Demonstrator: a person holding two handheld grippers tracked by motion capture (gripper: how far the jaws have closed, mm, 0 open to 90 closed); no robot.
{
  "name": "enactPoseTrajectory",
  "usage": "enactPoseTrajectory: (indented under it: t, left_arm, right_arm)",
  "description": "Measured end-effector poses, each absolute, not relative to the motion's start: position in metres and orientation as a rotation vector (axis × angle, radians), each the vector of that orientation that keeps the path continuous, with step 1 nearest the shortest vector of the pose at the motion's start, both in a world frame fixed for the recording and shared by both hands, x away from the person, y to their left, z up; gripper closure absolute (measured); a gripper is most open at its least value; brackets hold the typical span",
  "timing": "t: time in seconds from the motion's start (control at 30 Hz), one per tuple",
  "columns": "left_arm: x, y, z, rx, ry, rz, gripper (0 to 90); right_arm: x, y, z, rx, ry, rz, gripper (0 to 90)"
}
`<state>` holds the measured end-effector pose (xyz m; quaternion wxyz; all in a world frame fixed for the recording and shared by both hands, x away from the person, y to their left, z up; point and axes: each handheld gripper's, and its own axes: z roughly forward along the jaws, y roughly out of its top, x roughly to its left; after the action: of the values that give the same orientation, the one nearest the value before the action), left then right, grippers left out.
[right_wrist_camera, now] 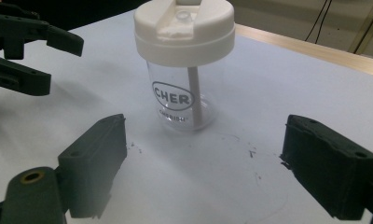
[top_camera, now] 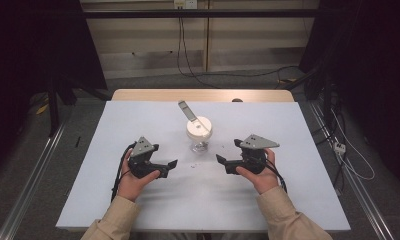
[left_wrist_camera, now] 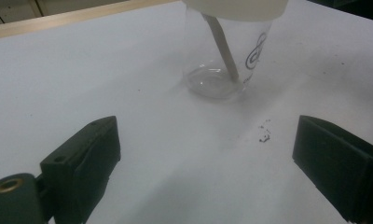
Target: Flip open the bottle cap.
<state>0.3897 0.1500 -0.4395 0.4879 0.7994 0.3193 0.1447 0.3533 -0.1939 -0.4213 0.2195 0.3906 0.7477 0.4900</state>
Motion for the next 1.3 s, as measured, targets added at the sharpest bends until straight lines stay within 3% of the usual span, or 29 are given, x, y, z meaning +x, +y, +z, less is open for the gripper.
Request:
enactPoseTrajectory:
  t: [1.3]
  left_arm:
    - [0.374,0.189,-0.442,1.966,0.792,0.345,6.8]
  right_arm:
    - [0.309,-0.253,-0.444,1.159,2.007,1.332,12.1]
